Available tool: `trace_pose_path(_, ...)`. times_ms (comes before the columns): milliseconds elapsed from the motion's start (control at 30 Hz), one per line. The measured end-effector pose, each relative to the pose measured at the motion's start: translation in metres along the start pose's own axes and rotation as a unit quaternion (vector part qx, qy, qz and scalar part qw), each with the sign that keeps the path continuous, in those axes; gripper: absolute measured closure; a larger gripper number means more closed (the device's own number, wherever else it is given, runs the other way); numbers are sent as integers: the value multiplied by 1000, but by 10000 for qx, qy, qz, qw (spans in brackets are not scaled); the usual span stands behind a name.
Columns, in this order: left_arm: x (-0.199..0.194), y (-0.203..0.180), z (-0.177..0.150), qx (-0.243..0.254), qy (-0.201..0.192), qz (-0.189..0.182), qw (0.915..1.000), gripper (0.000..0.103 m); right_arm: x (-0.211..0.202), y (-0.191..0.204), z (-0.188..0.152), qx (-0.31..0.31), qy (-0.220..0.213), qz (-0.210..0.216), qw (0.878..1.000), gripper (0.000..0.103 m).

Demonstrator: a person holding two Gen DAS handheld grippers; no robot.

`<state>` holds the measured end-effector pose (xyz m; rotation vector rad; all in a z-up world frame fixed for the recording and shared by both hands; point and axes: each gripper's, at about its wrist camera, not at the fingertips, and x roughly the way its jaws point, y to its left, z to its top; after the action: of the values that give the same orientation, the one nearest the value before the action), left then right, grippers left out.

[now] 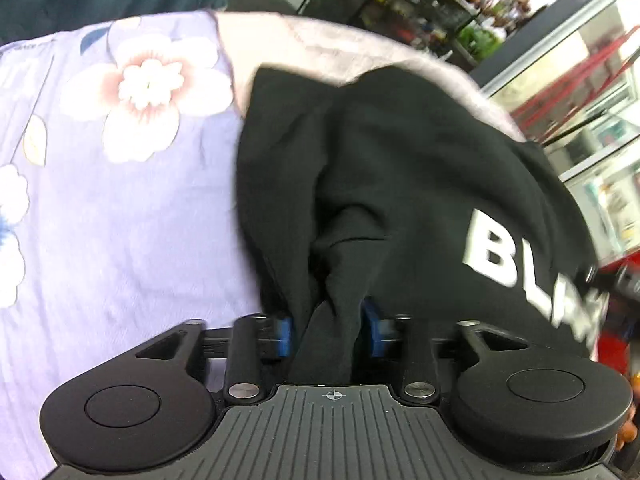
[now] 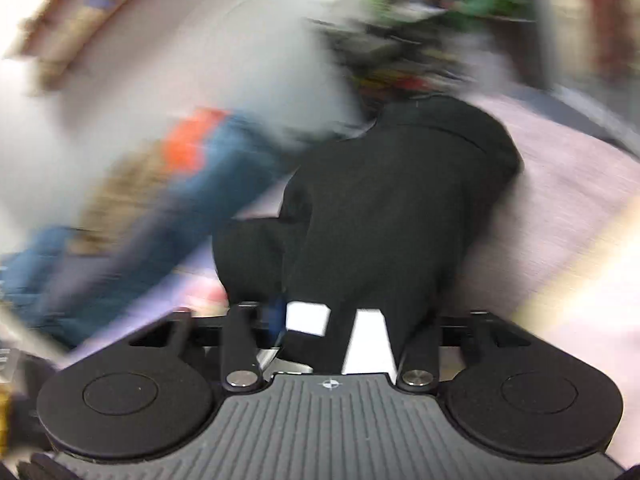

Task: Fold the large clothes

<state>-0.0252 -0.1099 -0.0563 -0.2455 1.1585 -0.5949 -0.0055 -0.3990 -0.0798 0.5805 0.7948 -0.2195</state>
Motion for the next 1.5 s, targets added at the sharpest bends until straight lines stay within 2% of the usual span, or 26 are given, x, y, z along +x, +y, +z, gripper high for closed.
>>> trace_pose_path(33, 1, 1, -1, 15, 6, 73, 10000, 0, 7, -25, -10, 397, 183, -53, 9990, 33)
trace_pose_path(67, -1, 3, -1, 76, -18, 139, 9999, 0, 5, -46, -22, 776, 92, 32, 9969, 30)
trace_pose_path(100, -5, 7, 1, 163, -44, 210, 9996, 0, -2, -60, -32, 1069, -108, 218, 9940, 22)
trace_pose_path(133, -8, 7, 2, 277, -57, 317, 9991, 0, -9, -69, -42, 1265, -283, 352, 9909, 20)
trace_pose_path(167, -13, 8, 6, 372, -74, 400, 9985, 0, -15, -73, -48, 1324, -368, 375, 9898, 17)
trace_pose_path(300, -40, 4, 12, 759, -205, 712, 9944, 0, -39, -80, -59, 1400, -454, 423, 9882, 15)
trace_pose_path(367, -57, -4, 10, 947, -276, 1048, 9896, 0, -50, -71, -61, 1215, -398, 331, 9912, 15)
trace_pose_path(433, -72, -14, 4, 1202, -318, 1362, 9828, 0, -63, -56, -61, 778, -297, 183, 9964, 8)
trace_pose_path(467, -80, -23, 1, 1382, -336, 1504, 9783, 0, -65, -47, -58, 533, -208, 34, 9984, 4)
trace_pose_path(567, -97, -48, -11, 1864, -250, 1865, 9643, 0, -72, -7, -66, -200, 174, -182, 9995, 2)
trace_pose_path(667, -106, -72, -26, 2291, 30, 1955, 9535, 0, -72, 38, -76, -822, 575, -378, 9942, 1)
trace_pose_path(733, -115, -79, -39, 2443, 170, 2067, 9473, 0, -78, 68, -86, -1218, 592, -550, 9893, 0)
trace_pose_path(867, -127, -96, -55, 2777, 207, 2142, 9363, 0, -88, 107, -91, -1523, 634, -653, 9841, 0)
trace_pose_path(967, -131, -103, -56, 2896, 226, 2105, 9334, 0, -100, 124, -90, -1731, 520, -1009, 9784, 0)
trace_pose_path(1033, -134, -109, -58, 3002, 189, 2058, 9312, 0, -107, 125, -90, -1802, 509, -1087, 9763, 0)
trace_pose_path(1167, -131, -124, -62, 3371, 193, 2077, 9181, 0, -109, 132, -93, -1988, 532, -1331, 9695, 0)
trace_pose_path(1267, -131, -128, -62, 3434, 210, 2065, 9160, 0, -110, 133, -94, -2103, 562, -1598, 9629, 0)
trace_pose_path(1367, -130, -127, -63, 3454, 227, 2066, 9151, 0, -110, 131, -93, -2072, 611, -1551, 9640, 0)
trace_pose_path(1500, -128, -125, -61, 3426, 297, 2103, 9152, 0, -107, 133, -93, -2184, 633, -1674, 9593, 0)
